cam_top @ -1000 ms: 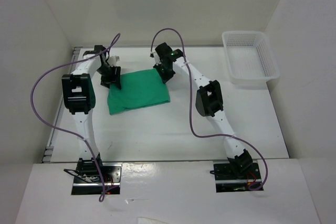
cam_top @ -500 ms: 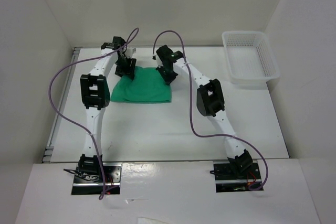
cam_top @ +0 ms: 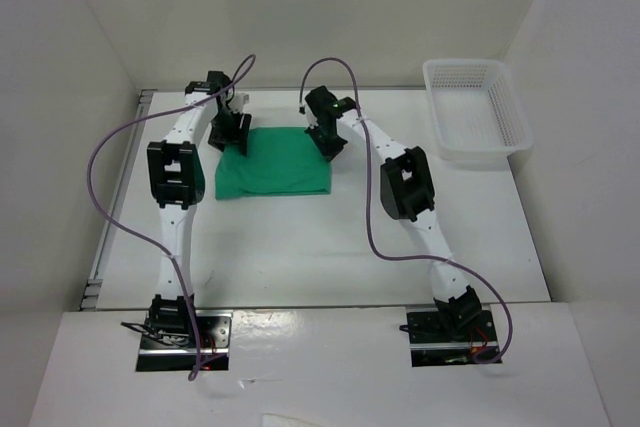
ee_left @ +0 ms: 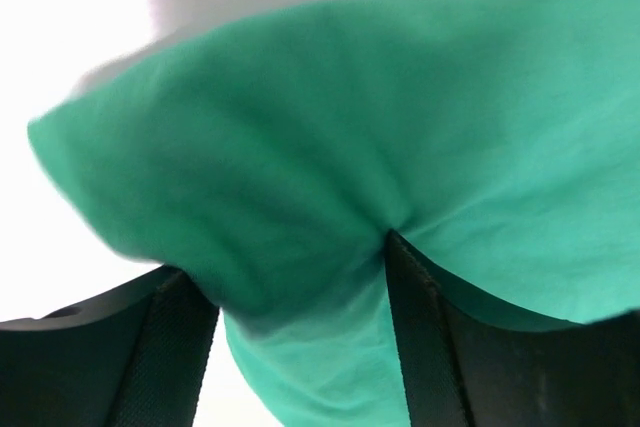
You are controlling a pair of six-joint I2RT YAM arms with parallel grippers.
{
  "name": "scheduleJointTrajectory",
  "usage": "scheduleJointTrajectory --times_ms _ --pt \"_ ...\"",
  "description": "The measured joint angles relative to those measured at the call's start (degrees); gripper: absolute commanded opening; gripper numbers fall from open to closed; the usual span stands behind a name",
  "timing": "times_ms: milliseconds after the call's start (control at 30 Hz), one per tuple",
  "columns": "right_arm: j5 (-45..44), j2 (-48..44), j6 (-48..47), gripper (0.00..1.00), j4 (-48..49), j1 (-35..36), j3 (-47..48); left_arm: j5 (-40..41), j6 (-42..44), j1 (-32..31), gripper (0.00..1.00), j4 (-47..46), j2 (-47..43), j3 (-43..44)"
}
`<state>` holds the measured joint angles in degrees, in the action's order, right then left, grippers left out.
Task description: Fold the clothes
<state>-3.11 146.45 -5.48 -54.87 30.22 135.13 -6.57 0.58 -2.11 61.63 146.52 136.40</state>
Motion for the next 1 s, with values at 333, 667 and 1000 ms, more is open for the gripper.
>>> scheduleJointTrajectory --times_ms 333,667,1000 --pt "-3.0 -0.7 -0.5 0.16 0.9 -0.6 -1.6 3.8 -0.4 1.6 0.85 -6.0 -8.3 -15.3" --pt "-3.8 -0.7 -0.6 0.20 0.9 -0.9 -1.6 3.9 -0.3 8.7 0.99 -4.1 -8.7 -8.9" --pt "-3.6 -2.8 -1.2 0.22 0.9 -0.9 -1.7 -4.9 2.3 18.8 1.00 -0.2 -15.1 -2.9"
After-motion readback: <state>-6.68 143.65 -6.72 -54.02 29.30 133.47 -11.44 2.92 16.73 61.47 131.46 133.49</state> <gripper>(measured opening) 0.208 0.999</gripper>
